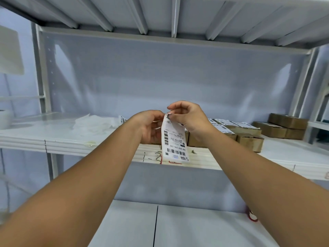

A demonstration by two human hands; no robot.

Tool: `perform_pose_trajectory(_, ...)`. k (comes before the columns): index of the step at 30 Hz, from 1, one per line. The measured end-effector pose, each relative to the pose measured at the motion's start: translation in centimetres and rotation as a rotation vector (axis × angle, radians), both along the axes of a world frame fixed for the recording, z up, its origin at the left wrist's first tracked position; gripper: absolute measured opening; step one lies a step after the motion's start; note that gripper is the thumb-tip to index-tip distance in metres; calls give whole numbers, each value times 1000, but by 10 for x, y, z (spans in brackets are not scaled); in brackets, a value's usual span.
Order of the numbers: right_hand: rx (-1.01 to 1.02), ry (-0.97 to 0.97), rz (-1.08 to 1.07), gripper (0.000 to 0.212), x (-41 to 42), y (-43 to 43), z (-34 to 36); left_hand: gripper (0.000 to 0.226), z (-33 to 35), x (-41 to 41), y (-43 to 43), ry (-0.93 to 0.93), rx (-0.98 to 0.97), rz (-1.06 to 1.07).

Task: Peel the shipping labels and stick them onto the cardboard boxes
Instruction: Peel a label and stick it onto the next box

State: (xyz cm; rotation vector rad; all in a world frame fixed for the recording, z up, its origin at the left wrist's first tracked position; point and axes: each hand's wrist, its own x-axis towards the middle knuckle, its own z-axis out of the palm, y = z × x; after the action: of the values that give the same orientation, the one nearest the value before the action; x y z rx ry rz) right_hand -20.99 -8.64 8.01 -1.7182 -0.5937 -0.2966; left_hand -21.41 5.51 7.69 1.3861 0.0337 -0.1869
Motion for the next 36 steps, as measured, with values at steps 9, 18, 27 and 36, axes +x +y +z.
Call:
perform_pose_trajectory(9, -29, -58, -75, 20, 0, -8, -1, 23, -14, 21, 5, -211, 174, 386)
perform_pose_trajectory(18, 312, -16, -260, 19, 11, -29, -2, 27, -44, 37, 47, -245, -141, 547)
perform_pose_trajectory(27, 716, 121, -452, 21, 35, -25, 1, 22, -67, 50, 94, -423, 87, 762)
perform_pose_trajectory(36, 424, 103, -281, 29, 51, 41, -1, 48, -64, 73, 135, -719, 757, 718)
